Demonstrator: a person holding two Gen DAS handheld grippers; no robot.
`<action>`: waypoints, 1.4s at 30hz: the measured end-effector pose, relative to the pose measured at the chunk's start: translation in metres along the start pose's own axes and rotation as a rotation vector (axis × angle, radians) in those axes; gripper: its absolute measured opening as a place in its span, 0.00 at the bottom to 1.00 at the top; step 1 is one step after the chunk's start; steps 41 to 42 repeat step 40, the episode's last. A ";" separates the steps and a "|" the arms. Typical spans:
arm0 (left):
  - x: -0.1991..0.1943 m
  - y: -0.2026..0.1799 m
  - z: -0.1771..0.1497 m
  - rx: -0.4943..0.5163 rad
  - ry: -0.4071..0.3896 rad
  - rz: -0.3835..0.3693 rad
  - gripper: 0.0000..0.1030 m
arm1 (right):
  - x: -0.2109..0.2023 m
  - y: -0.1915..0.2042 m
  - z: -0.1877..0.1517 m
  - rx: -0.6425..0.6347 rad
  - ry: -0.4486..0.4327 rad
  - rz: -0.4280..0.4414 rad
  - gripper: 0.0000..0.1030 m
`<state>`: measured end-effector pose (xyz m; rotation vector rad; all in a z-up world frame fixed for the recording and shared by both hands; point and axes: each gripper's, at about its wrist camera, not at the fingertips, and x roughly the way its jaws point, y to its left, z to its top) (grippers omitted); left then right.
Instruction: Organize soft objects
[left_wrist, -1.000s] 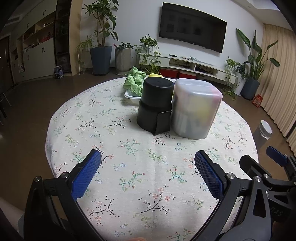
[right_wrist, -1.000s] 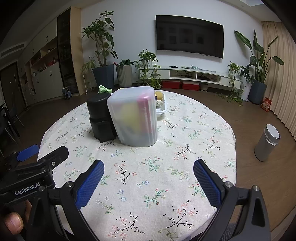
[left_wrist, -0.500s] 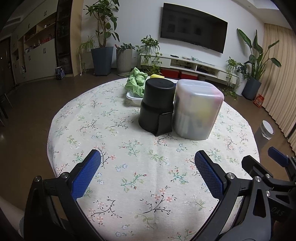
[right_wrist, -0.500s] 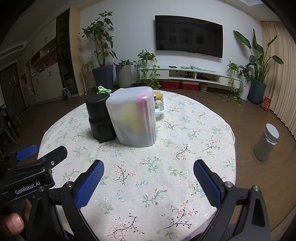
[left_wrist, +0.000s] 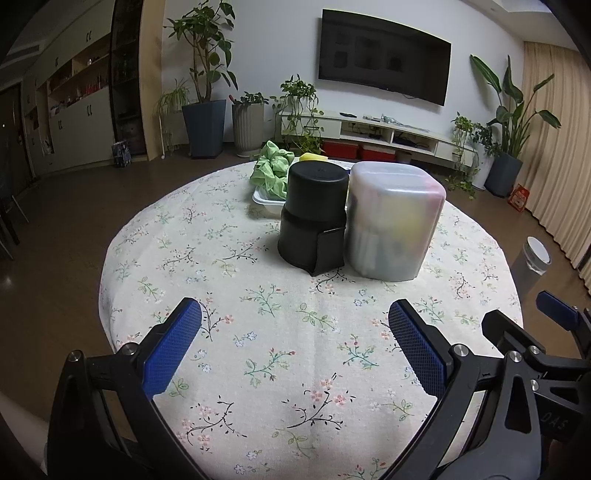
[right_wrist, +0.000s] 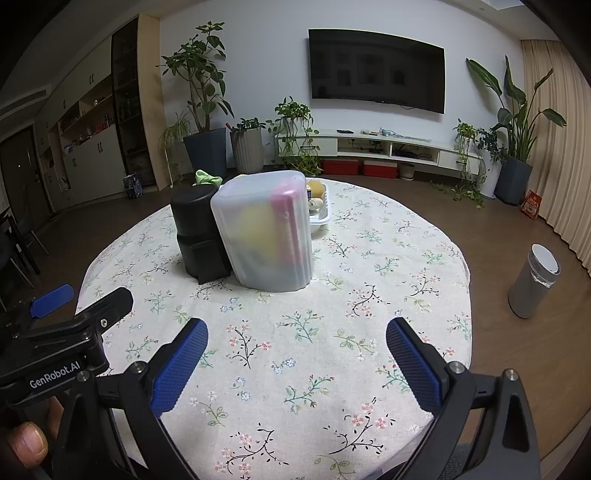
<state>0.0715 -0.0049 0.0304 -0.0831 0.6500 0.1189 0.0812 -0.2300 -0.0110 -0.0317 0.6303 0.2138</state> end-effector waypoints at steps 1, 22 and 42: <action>0.000 0.000 0.000 0.001 -0.004 0.005 1.00 | 0.000 0.000 0.000 0.000 0.000 0.000 0.97; 0.001 0.001 -0.001 0.007 -0.003 -0.007 1.00 | 0.001 -0.002 -0.001 0.004 0.001 -0.001 0.97; 0.001 0.000 -0.002 0.011 -0.006 -0.004 1.00 | 0.002 -0.002 -0.002 0.007 0.001 -0.002 0.97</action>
